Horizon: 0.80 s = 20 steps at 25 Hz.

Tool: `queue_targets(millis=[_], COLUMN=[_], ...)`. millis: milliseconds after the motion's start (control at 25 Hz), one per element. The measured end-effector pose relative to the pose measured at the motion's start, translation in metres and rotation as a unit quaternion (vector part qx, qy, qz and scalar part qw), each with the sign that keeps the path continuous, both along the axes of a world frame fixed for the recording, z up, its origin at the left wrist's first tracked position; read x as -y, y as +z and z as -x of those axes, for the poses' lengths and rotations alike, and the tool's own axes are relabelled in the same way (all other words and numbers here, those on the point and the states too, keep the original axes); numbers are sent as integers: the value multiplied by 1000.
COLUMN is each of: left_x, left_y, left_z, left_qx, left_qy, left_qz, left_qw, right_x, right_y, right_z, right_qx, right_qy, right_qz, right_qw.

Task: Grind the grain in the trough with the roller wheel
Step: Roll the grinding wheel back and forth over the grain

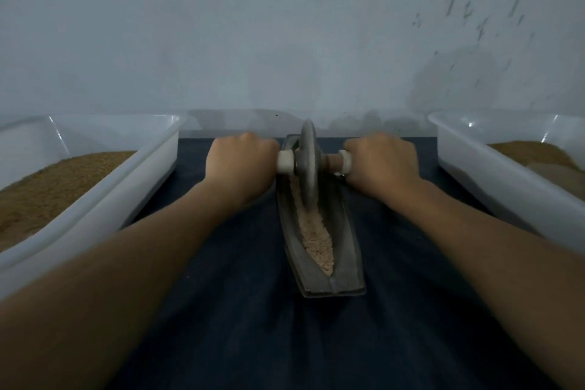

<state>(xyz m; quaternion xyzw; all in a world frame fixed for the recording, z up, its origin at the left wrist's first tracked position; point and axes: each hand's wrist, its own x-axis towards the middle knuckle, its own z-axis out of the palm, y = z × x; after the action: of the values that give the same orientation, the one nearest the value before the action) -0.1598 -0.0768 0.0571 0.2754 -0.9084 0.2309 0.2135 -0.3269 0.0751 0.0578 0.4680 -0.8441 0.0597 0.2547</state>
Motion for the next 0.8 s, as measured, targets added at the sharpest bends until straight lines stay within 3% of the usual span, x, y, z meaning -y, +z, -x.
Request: queue_targets(millis=[120, 280, 360, 480, 640, 720, 800], left_x=[2, -26, -28, -13, 12, 6, -11], left_y=[18, -6, -10, -16, 10, 5, -11], left_z=[13, -39, -49, -28, 16, 5, -24], left_qx=[37, -20, -63, -34, 3, 4, -35], left_qy=[9, -69, -110, -36, 25, 9, -37], left_qz=[-6, 46, 60, 24, -73, -58, -10], left_qw=[999, 996, 990, 998, 997, 998, 999], right_x=[5, -49, -58, -25, 20, 7, -24], right_y=[0, -17, -18, -9, 11, 9, -4], right_z=[8, -12, -14, -6, 8, 6, -4], right_qx=[70, -106, -150, -114, -10, -16, -80], right_qy=[-9, 68, 90, 33, -6, 10, 42], right_qz=[-18, 70, 100, 7, -26, -36, -12], right_qw=[997, 990, 979, 993, 1000, 999, 996])
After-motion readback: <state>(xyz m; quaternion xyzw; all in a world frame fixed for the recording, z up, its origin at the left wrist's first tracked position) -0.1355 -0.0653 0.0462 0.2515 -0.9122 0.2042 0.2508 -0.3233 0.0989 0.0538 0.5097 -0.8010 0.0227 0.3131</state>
